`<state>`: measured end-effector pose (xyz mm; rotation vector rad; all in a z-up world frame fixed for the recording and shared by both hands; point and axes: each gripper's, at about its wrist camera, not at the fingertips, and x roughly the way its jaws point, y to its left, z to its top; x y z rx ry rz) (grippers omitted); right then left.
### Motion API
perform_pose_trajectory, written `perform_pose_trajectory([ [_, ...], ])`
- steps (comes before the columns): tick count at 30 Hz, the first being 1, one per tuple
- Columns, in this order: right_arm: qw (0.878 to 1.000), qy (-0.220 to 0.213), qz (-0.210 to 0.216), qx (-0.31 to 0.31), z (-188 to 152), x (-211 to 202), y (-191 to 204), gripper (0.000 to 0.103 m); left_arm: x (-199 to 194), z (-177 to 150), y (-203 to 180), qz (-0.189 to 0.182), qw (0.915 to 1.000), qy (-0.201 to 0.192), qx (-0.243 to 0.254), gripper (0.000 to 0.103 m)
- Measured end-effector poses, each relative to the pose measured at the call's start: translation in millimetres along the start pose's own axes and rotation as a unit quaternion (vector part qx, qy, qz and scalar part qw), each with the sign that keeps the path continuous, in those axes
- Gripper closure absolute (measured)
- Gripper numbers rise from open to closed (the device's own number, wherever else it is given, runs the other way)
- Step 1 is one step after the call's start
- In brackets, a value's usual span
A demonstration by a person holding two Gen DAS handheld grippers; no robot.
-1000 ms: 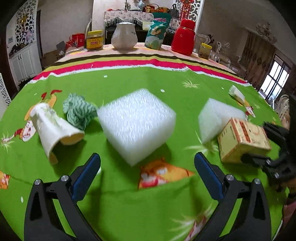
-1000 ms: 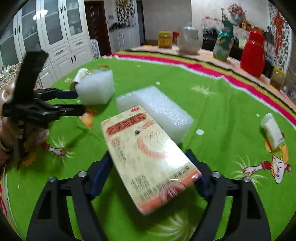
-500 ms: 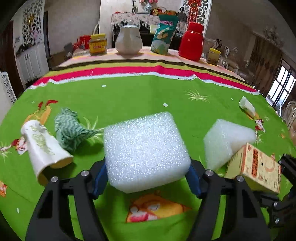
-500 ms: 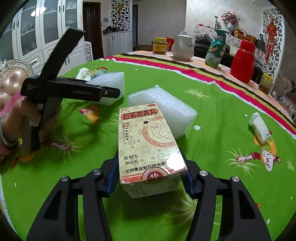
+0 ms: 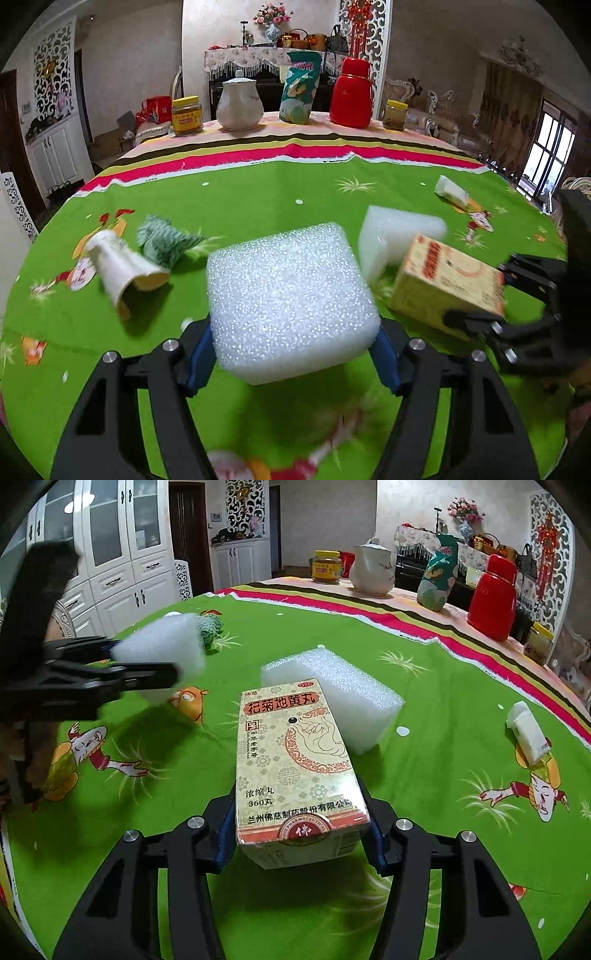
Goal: Collect trash
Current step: 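Carry the foam cube and medicine box to the pink bin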
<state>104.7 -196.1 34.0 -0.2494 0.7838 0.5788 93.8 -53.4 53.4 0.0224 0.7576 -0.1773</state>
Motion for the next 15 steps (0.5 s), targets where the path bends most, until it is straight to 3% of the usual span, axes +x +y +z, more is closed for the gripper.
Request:
perform_pose_trajectory([
  [4,1.0,0.003,-0.002,0.001,-0.3,1.4,0.4,0.049,-25.5,-19.3,1.2,0.011,0.9998,-0.012,0.007,0.035],
  [12,0.999,0.012,-0.035,0.037,-1.6,2.6,0.9,0.051,-61.6,-46.3,14.7,-0.006,0.9999,-0.015,-0.005,0.035],
  [15,0.998,0.018,-0.048,0.044,-5.5,-3.8,18.6,0.052,-74.4,-56.1,24.5,0.001,0.9998,-0.019,0.0,0.035],
])
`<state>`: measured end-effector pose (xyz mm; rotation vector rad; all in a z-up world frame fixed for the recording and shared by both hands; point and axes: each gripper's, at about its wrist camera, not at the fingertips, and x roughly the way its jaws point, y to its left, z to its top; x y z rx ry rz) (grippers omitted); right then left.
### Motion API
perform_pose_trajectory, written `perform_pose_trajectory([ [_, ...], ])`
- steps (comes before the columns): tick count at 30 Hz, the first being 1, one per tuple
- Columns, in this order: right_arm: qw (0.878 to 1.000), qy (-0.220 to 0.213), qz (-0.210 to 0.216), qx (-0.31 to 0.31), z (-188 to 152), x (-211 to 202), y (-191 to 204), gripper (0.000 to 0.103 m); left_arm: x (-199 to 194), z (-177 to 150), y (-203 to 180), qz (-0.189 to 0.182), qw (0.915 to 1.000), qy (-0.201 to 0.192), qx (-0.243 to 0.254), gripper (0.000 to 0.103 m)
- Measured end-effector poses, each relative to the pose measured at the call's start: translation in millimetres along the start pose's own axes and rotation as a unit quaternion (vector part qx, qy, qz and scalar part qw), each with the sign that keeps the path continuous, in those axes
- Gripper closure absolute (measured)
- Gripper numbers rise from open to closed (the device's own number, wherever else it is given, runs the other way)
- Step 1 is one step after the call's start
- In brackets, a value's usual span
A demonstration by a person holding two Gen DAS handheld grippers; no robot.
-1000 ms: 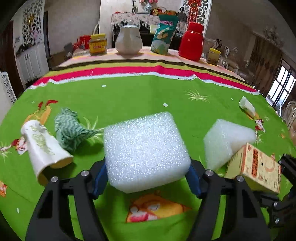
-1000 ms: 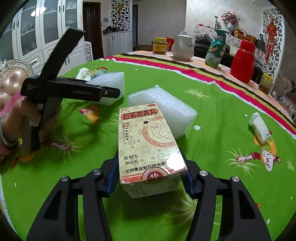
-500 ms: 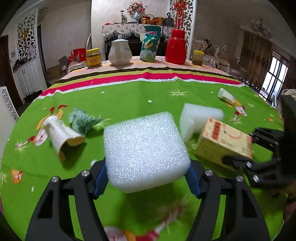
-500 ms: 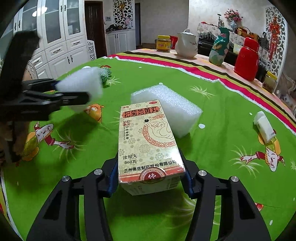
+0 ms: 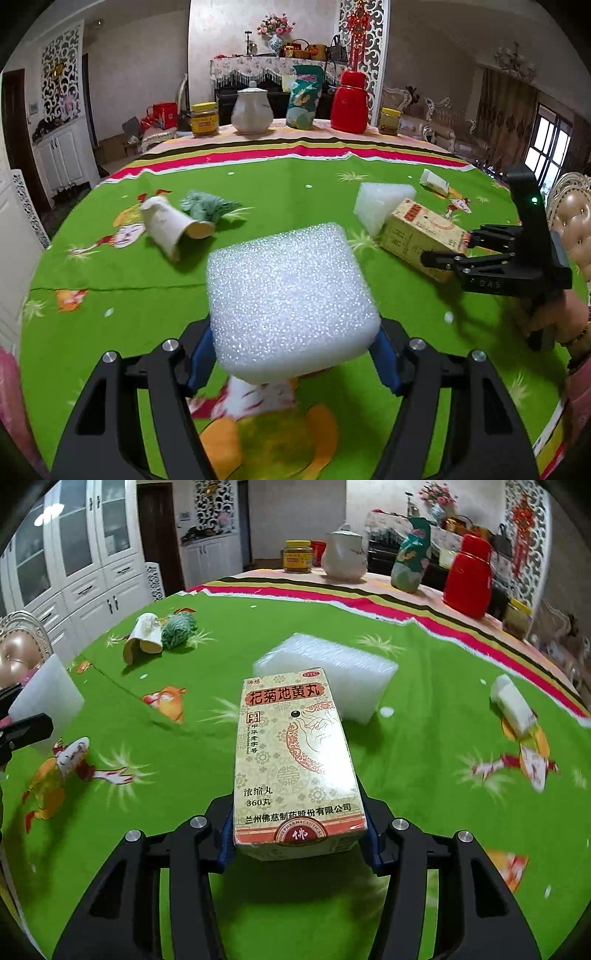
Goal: Collect trash
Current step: 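Carry the foam cube and medicine box to the pink bin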
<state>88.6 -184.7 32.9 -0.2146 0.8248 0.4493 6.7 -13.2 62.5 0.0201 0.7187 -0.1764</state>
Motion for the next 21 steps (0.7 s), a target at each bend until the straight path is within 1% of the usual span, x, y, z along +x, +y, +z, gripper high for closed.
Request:
perform_pose_trajectory([
  [5,1.0,-0.002,-0.007,-0.001,-11.3,-21.7,44.7,0.052,-14.6,-17.9,22.6,-0.006,0.9998,0.004,-0.019,0.035],
  [8,1.0,-0.007,-0.011,-0.002,-19.7,-32.0,68.8,0.052,-18.8,-28.0,31.5,-0.006,0.9998,0.01,-0.019,0.035],
  [14,0.999,-0.031,0.003,0.016,-25.2,-50.3,97.1,0.052,-32.4,-49.1,48.8,0.0,0.9998,0.014,-0.014,0.035],
  [21,0.998,-0.05,0.026,0.021,-18.5,-57.3,129.9,0.051,-57.5,-65.2,78.1,0.013,0.9994,-0.003,-0.031,0.035],
])
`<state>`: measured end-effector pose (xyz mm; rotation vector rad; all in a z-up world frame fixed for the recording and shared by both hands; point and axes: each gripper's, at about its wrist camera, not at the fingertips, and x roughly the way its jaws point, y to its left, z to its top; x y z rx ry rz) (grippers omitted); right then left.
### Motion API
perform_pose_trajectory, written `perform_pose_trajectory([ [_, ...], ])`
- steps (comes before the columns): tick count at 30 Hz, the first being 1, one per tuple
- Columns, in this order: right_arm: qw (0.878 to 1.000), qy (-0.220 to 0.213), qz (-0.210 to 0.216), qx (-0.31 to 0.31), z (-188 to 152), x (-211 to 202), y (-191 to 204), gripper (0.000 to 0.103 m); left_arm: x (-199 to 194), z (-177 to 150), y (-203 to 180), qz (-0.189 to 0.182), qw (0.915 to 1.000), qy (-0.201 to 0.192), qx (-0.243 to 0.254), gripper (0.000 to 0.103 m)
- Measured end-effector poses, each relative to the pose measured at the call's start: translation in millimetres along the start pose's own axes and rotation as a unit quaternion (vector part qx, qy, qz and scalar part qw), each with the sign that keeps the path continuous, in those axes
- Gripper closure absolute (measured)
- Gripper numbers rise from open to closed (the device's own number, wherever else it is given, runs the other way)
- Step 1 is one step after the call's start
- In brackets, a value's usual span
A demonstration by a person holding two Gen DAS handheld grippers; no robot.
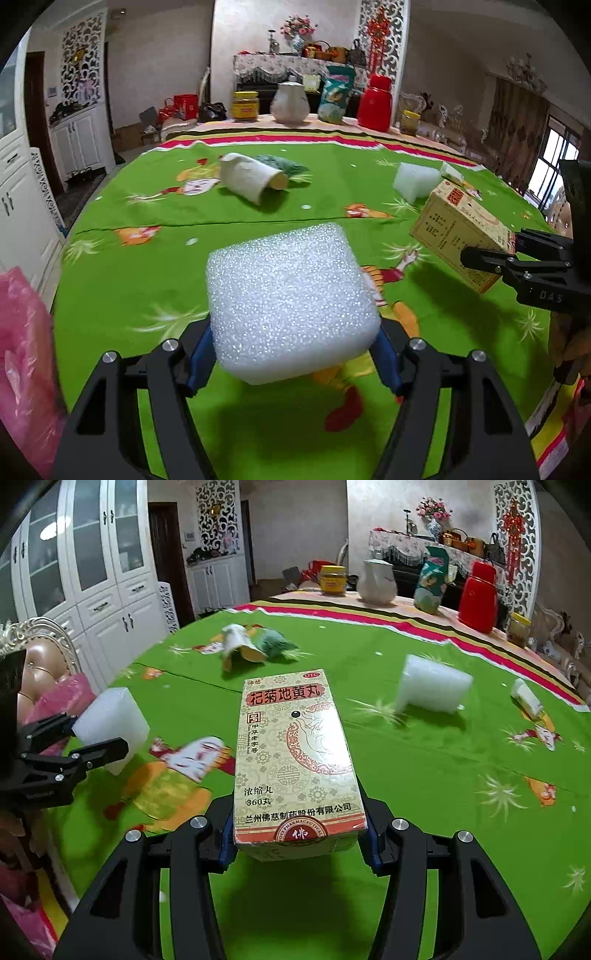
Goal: Collect trash
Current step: 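Carry the foam cube and medicine box to the pink bin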
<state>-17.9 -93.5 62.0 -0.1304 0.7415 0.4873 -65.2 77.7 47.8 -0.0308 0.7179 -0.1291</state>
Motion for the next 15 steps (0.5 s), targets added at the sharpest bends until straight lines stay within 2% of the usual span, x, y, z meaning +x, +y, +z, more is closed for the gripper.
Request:
perform_pose_trajectory([
  [15,0.997,-0.015,0.066,-0.039,39.6,23.6,90.2,0.051,-75.7,-8.1,77.3,0.049,0.9956,-0.062,-0.051,0.035],
])
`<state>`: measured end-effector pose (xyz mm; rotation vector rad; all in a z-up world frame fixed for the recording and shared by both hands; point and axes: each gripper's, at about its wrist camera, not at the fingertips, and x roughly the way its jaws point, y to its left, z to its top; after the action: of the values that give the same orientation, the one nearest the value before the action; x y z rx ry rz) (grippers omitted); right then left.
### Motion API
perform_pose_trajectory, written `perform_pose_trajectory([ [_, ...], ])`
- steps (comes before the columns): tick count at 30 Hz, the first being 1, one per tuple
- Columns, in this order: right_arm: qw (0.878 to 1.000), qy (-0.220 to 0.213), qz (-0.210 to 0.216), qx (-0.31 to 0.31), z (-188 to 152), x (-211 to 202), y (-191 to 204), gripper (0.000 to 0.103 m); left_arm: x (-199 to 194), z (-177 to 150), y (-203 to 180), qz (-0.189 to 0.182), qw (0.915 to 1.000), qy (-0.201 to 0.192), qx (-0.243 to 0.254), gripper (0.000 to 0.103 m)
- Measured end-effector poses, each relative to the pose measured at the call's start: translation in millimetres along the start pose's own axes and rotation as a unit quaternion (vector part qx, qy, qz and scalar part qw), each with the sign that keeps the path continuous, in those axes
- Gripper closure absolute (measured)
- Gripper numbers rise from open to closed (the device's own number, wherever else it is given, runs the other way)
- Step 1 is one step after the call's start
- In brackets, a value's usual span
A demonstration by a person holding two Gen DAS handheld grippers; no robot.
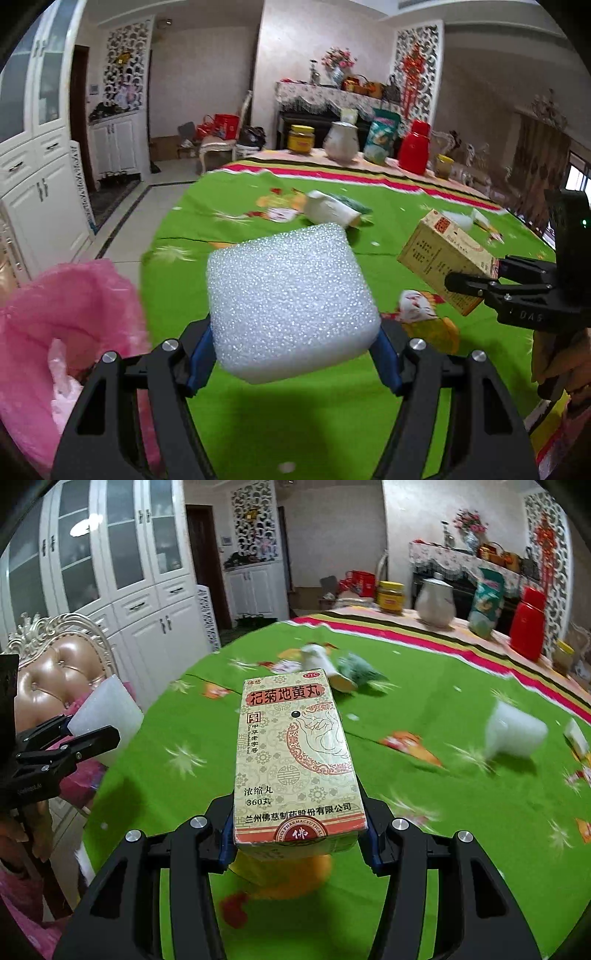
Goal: Collect trash
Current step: 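Carry the foam cube and medicine box to the pink bin, then open both tools to drop the foam cube and box into the bin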
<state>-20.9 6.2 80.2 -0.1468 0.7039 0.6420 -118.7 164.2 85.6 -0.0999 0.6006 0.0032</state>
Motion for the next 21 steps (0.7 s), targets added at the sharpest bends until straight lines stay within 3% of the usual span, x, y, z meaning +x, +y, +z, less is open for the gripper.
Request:
perform_pose_trajectory([
  [9,0.994,-0.012,0.091,-0.053,44.4,34.1,80.3,0.051,-37.7,2.7,72.0,0.066,0.9967,-0.021,-0.043,0.035],
  [14,0.984,-0.009,0.145,-0.101,65.2,55.4,141.4,0.051,-65.2,-4.4,126.4,0.116,0.9895,-0.024,-0.083,0.035],
  [21,0.969,0.011,0.195,-0.154,69.9,84.3,217.5,0.051,-73.9,-30.4,201.6,0.164,0.9746,0.008,-0.152,0.035],
])
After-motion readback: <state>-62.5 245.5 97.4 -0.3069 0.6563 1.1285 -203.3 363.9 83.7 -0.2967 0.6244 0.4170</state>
